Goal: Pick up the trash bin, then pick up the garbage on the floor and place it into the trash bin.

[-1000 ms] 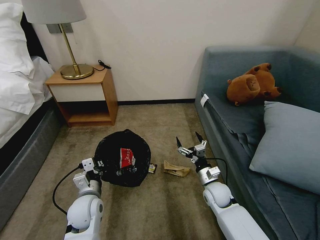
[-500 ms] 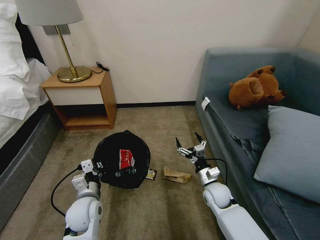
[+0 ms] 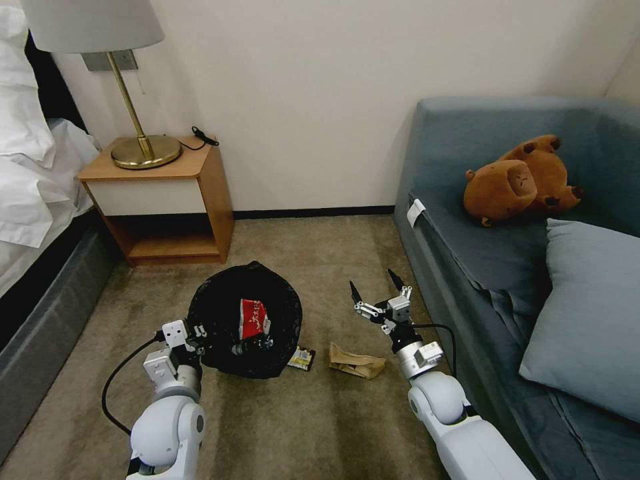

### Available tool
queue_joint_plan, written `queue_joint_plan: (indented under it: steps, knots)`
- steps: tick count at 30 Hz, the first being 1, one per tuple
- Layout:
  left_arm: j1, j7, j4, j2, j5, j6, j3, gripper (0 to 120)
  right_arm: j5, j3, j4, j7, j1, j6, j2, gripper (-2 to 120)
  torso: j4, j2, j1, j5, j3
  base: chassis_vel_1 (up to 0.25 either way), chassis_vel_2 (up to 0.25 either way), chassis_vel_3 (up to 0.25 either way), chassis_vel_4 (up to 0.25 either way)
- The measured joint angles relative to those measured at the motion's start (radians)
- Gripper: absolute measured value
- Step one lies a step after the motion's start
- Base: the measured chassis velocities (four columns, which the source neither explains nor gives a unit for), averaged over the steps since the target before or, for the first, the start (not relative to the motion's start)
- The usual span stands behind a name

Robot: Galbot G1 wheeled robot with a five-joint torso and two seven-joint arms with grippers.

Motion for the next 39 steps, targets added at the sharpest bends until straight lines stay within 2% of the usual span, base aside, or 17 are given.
queue_joint_plan:
  steps: [6,9,12,14,21,34,35,39]
  knots:
    - [0.013,0.004,-0.009,0.002,-0.006,-0.002,-0.003,1,-0.030,-0.008,-0.007,-0.016,0.000,0.019,-0.022,100,0.0000,0.000,0.000,0.0002,0.000,0.000,0.000,0.000,0.000]
    - [0.025,0.007,-0.013,0.004,-0.008,-0.007,-0.008,1,0.023,-0.039,-0.012,-0.031,0.002,-0.052,-0.076,100,0.0001,0.000,0.000,0.0003,0.000,0.000,0.000,0.000,0.000]
    - [0.028,0.007,-0.013,0.004,-0.008,-0.008,-0.009,1,0.055,-0.056,-0.021,-0.049,0.004,-0.081,-0.103,100,0.0000,0.000,0.000,0.0002,0.000,0.000,0.000,0.000,0.000]
    - [0.034,0.008,-0.016,0.004,-0.007,-0.009,-0.011,1,0.108,-0.100,-0.059,-0.091,0.013,-0.128,-0.157,100,0.0000,0.000,0.000,0.0002,0.000,0.000,0.000,0.000,0.000]
    - [0.047,0.010,-0.022,-0.002,-0.003,-0.013,-0.011,1,0.147,-0.179,-0.158,-0.150,0.048,-0.157,-0.195,100,0.0000,0.000,0.000,0.0001,0.000,0.000,0.000,0.000,0.000]
    - [0.059,0.012,-0.030,-0.004,0.000,-0.016,-0.019,1,0.053,-0.258,-0.334,-0.215,0.097,-0.167,-0.162,100,0.0001,0.000,0.000,0.0001,0.000,0.000,0.000,0.000,0.000]
    - [0.062,0.012,-0.034,-0.006,0.002,-0.016,-0.019,1,0.023,-0.263,-0.388,-0.243,0.104,-0.162,-0.146,100,0.0000,0.000,0.000,0.0001,0.000,0.000,0.000,0.000,0.000]
    - [0.065,0.012,-0.036,-0.007,0.002,-0.017,-0.019,1,0.002,-0.255,-0.438,-0.281,0.108,-0.153,-0.127,100,0.0001,0.000,0.000,0.0003,0.000,0.000,0.000,0.000,0.000]
